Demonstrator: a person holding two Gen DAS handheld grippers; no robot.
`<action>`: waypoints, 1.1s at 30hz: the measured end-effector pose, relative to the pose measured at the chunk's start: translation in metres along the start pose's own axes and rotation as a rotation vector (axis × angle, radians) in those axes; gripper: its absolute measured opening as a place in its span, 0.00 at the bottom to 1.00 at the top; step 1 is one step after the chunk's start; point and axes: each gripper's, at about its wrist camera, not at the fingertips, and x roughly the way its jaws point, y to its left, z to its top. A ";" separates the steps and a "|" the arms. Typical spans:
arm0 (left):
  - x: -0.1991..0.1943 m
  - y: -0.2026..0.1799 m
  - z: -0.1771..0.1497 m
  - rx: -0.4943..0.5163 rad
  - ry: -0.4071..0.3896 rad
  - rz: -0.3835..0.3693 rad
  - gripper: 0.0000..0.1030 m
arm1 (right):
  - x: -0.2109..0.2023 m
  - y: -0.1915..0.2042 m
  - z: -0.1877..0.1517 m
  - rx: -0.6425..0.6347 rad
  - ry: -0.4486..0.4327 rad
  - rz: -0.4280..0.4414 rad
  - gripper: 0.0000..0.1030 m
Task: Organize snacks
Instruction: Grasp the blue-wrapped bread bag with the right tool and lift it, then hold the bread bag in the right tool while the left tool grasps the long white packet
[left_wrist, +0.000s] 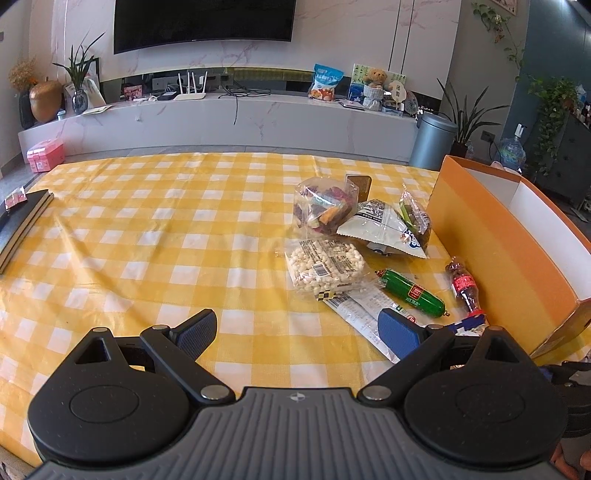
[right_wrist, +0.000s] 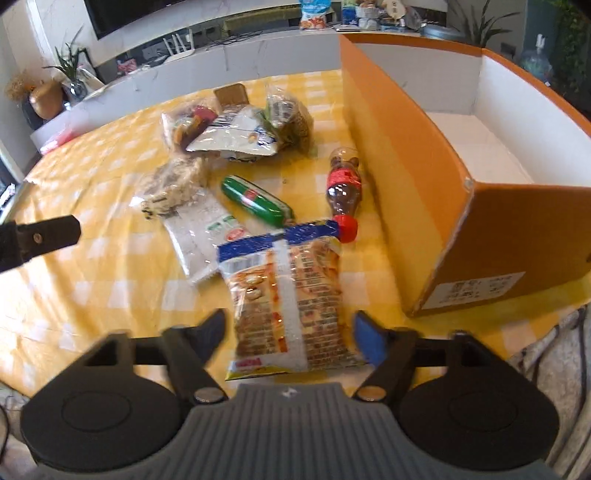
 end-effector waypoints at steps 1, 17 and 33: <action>0.000 0.000 0.000 -0.001 0.001 -0.001 1.00 | -0.002 0.001 0.000 -0.001 -0.018 0.015 0.89; 0.003 -0.015 -0.004 0.044 0.014 -0.022 1.00 | 0.016 -0.002 0.011 0.007 -0.018 -0.047 0.63; 0.027 -0.048 -0.007 0.033 0.104 -0.089 1.00 | -0.001 -0.004 -0.004 -0.005 -0.067 -0.079 0.56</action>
